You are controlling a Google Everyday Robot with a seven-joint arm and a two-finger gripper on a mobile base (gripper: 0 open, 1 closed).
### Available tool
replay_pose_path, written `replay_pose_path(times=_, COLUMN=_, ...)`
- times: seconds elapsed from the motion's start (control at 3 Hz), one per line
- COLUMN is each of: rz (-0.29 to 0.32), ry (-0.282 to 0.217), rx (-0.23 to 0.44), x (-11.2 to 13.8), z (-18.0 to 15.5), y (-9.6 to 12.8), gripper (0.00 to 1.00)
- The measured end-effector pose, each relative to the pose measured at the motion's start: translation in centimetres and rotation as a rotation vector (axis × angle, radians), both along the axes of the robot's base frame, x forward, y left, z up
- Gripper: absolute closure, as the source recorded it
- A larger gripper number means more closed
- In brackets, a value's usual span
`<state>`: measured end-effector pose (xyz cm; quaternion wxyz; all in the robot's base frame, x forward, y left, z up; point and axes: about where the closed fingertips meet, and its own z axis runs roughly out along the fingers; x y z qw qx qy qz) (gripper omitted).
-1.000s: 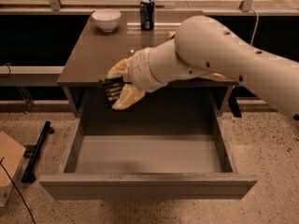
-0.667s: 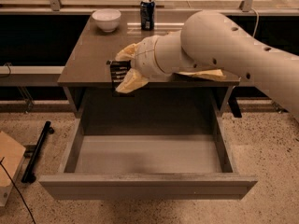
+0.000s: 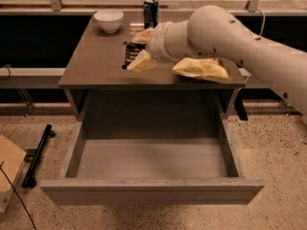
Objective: Pick rxbar chocolate from top drawer and place on counter
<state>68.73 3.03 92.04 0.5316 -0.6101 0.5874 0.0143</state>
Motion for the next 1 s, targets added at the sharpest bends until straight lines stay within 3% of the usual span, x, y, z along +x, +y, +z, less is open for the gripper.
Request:
replay_pose_path(times=0.33, rz=-0.05, ry=0.041, rx=0.051, x=4.4, z=-1.7, y=-0.9, gripper=1.0)
replay_pose_path(times=1.0, rz=-0.043, ry=0.13, rx=0.097, x=11.0, z=-5.0, y=0.9, gripper=0.62)
